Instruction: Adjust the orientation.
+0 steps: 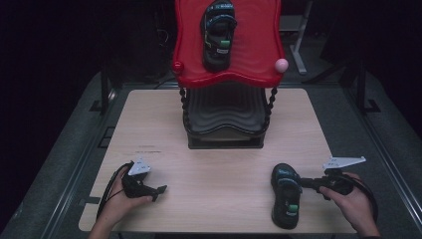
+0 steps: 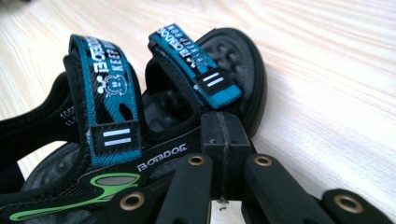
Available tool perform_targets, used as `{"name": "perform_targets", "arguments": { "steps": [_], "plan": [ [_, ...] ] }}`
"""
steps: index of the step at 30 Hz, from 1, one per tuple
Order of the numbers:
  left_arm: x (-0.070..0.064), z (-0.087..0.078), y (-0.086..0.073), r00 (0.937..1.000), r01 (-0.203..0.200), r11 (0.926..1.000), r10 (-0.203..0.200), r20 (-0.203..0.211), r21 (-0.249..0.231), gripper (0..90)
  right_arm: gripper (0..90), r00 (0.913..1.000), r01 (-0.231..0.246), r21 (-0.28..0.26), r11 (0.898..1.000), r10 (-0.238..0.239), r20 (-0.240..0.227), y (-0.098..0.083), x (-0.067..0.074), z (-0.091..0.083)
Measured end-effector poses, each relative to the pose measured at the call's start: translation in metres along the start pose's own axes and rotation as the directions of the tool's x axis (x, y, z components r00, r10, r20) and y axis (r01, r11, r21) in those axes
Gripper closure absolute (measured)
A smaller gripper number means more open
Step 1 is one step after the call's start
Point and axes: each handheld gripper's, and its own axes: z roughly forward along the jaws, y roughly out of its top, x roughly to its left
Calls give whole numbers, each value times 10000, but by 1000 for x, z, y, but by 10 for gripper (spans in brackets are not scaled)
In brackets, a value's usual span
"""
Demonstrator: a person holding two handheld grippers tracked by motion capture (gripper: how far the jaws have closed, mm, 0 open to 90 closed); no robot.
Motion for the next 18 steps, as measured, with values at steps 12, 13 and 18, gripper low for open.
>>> {"name": "perform_targets", "arguments": {
  "steps": [12,13,18],
  "plan": [
    [0,0,0,10000,2,10000,-2,-1,-2,0,574,9895,-680,-2231,9724,371,-1397,-4,11,-27],
    [0,0,0,10000,2,10000,-2,-1,-2,0,558,9876,-685,-2272,9714,337,-1536,-4,13,-26],
    [0,0,0,10000,-4,10000,4,-3,-3,0,503,9827,-469,-2260,9730,43,-1852,-4,23,-17]
  ]
}}
